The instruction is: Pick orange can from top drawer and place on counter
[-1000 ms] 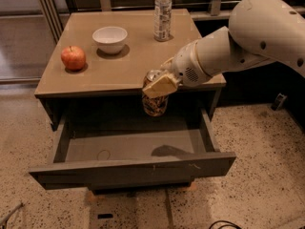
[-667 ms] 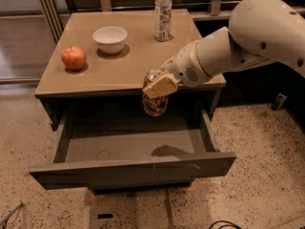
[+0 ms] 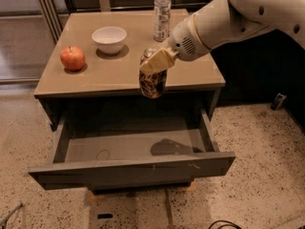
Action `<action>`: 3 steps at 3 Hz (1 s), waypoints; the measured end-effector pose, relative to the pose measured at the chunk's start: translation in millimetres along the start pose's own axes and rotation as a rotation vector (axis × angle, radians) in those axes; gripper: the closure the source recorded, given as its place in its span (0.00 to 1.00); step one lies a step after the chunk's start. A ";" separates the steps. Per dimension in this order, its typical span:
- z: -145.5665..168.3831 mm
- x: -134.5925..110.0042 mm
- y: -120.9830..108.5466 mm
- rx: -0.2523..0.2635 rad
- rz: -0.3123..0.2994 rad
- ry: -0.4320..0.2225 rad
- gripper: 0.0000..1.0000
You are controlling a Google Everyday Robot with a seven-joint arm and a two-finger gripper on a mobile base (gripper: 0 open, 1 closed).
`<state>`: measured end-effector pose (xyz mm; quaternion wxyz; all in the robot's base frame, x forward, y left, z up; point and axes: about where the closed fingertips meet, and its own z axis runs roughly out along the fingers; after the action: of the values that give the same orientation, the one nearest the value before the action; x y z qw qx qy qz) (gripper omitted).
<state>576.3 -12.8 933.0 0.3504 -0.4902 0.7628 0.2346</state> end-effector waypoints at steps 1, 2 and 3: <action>6.2 -17.3 -22.9 0.002 0.006 0.014 1.00; 18.8 -26.5 -42.8 0.020 -0.038 0.011 1.00; 18.9 -26.4 -42.8 0.020 -0.038 0.011 1.00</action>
Offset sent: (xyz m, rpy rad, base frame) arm 0.0850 0.0142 0.0069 -0.0471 -0.1275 0.0268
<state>628.4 -1.6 940.4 0.3555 -0.5022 0.7577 0.2175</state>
